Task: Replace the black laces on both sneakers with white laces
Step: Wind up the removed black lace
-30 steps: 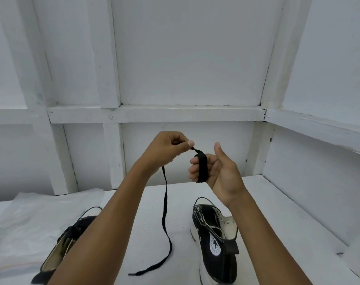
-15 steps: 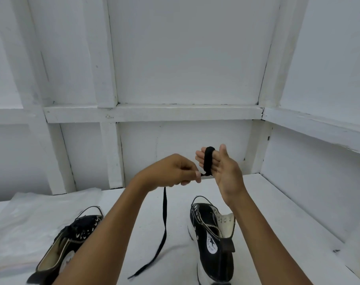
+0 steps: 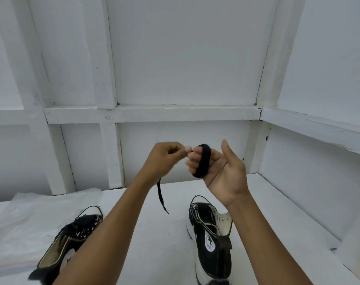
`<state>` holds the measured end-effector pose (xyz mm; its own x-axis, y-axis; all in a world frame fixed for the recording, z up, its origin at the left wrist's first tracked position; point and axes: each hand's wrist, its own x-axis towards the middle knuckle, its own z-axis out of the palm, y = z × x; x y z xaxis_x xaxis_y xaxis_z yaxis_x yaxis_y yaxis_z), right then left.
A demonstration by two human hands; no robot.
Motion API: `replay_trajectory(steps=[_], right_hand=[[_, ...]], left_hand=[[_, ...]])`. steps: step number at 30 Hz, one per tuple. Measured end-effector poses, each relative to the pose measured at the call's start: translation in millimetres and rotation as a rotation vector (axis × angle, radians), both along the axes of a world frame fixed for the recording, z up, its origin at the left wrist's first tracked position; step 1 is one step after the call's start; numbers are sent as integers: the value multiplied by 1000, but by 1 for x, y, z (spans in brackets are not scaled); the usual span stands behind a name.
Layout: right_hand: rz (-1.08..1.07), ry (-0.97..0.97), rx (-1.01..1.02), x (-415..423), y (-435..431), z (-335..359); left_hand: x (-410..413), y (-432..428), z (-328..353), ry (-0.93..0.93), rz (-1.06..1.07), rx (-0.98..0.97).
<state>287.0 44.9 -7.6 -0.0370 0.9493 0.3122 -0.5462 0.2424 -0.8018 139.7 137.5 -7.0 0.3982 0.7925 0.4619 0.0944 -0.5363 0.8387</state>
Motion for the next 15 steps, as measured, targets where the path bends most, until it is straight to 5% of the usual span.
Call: replay_trajectory(steps=[4,10,15], right_hand=[[-44,157,38,5,7,-3],[-486,-421,-30,13,13,-19],[-512,-698,-94,14,5,-23]], left_hand=[[5,-4,-18,337,-64,5],[-3,-19,7,615,-263,-13],[-13,-26,42,602,-279,99]])
